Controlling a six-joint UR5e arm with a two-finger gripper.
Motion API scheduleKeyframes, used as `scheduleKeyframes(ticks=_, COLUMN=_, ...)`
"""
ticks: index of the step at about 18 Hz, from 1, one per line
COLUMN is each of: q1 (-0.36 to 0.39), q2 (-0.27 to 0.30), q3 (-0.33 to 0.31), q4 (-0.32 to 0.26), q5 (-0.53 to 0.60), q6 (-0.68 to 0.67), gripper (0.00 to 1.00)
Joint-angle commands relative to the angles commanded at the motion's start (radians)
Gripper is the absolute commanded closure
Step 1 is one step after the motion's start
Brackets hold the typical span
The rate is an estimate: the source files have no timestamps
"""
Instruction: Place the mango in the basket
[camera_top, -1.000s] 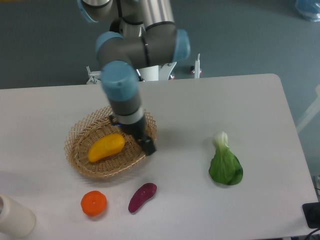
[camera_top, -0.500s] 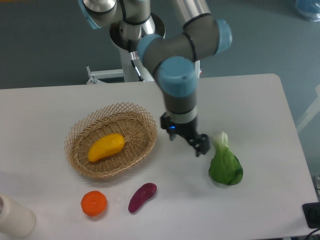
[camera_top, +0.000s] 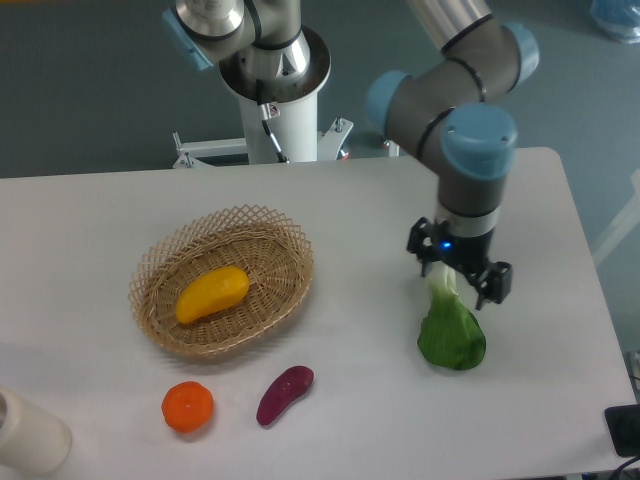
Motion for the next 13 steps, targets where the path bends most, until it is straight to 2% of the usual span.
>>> scheduleKeyframes(ticks=4, q1=0.0, q2=-0.011, q3=0.017, q4=0.0, q5=0.005, q6=0.014, gripper=0.0)
scheduleKeyframes(ticks=13, q1=0.0, q2=-0.009, q3=0.002, q4=0.002, q5=0.008, q6=0.014, gripper=0.0)
